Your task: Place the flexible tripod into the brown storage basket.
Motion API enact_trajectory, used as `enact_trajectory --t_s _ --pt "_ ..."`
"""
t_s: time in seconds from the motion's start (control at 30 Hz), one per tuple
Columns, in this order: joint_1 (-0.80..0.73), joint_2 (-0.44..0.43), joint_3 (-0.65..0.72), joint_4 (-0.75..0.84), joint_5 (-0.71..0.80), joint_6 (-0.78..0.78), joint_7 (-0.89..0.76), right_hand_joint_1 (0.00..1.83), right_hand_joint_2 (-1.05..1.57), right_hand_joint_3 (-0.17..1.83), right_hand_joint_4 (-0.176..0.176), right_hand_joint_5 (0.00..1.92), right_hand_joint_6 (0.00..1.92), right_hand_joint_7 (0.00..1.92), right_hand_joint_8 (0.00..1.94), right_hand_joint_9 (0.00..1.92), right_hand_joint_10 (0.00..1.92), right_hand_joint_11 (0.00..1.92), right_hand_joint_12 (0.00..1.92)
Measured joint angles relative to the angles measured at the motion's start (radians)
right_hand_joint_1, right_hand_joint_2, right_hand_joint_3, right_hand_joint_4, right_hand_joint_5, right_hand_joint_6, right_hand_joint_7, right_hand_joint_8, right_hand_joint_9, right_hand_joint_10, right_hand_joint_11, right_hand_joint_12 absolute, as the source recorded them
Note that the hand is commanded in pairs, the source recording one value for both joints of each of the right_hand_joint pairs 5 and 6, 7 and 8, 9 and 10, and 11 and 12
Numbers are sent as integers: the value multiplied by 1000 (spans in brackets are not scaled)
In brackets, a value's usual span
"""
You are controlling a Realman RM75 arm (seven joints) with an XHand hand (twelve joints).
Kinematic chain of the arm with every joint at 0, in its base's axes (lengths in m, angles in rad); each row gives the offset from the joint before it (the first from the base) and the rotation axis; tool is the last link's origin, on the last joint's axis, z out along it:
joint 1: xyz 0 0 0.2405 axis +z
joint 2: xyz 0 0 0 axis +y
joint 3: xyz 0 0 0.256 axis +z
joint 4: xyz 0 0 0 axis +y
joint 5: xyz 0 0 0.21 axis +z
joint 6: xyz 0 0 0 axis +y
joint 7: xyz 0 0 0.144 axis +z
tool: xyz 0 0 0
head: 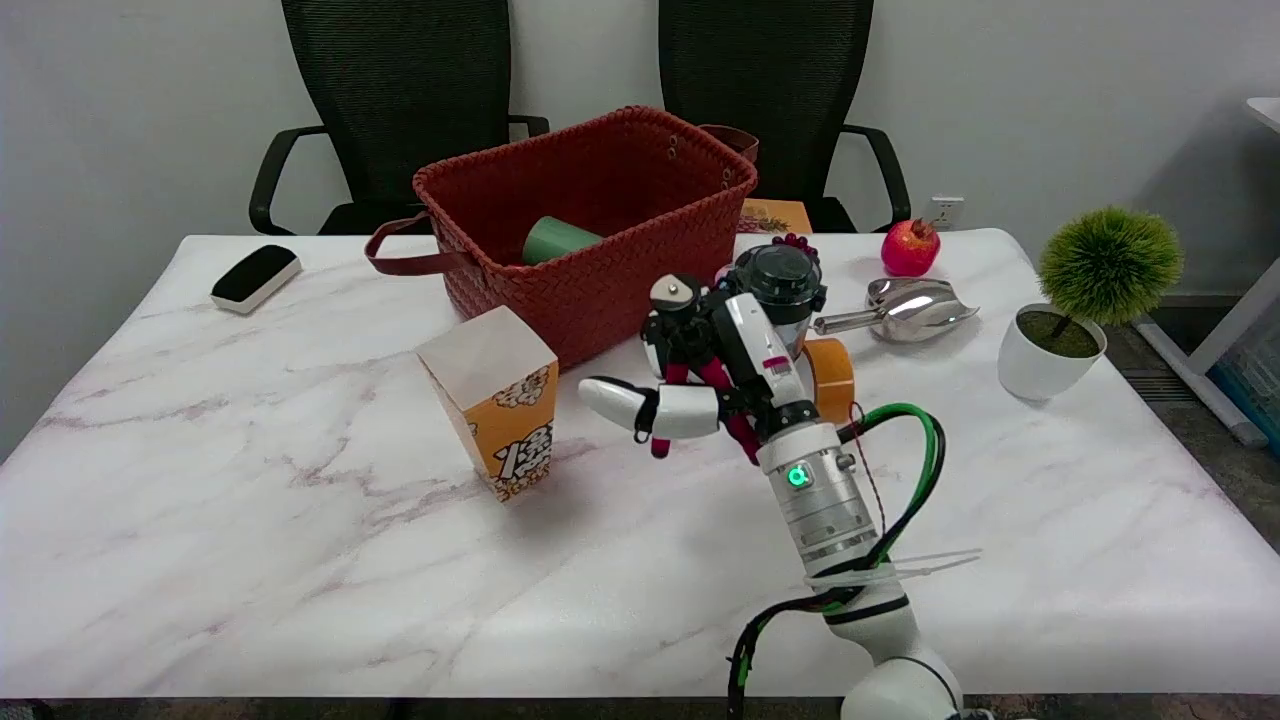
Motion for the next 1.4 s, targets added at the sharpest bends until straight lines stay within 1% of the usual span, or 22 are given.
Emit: enact_trajectory --t_s 0.13,0.37,0.47,0.6,0.67,0.7,0.77,0.87,0.97,1.07,1.2,1.4 --pt "25 -5 0 8 -3 -5 -11 1039 448 378 0 1536 1536 1878 1878 1716 1716 1920 1920" --pt "83 -16 -1 9 -7 -45 -23 1056 496 556 0 1520 1520 1841 1841 1702 1702 1920 1920" --pt "109 -25 -1 1 -8 -60 -31 1059 550 577 0 1507 1507 1832 1832 1695 1695 1920 1920" --pt "141 -40 -2 -10 -9 -79 -52 1083 593 557 0 1485 1485 1825 1825 1684 1684 1920 1920" --pt "158 -49 -2 -14 -9 -90 -66 1117 564 550 0 1480 1480 1825 1825 1683 1683 1920 1920" --pt "167 -53 -2 -16 -9 -97 -74 1181 487 610 0 1475 1475 1831 1831 1682 1682 1920 1920" --pt "185 -61 -3 -20 -9 -110 -89 1235 412 724 0 1484 1484 1841 1841 1694 1694 1920 1920" --pt "214 -73 -4 -26 -9 -132 -114 1277 394 684 0 1499 1499 1849 1849 1697 1697 1920 1920" --pt "240 -84 -5 -30 -6 -153 -143 1303 469 610 0 1496 1496 1851 1851 1696 1696 1920 1920" --pt "261 -95 -6 -33 3 -170 -176 1324 624 508 0 1498 1498 1854 1854 1696 1696 1920 1920" --pt "287 -110 -7 -37 19 -190 -229 1281 853 380 0 1514 1514 1853 1853 1697 1697 1920 1920" --pt "329 -139 -9 -48 41 -211 -307 1275 920 337 0 1493 1493 1841 1841 1681 1681 1920 1920"
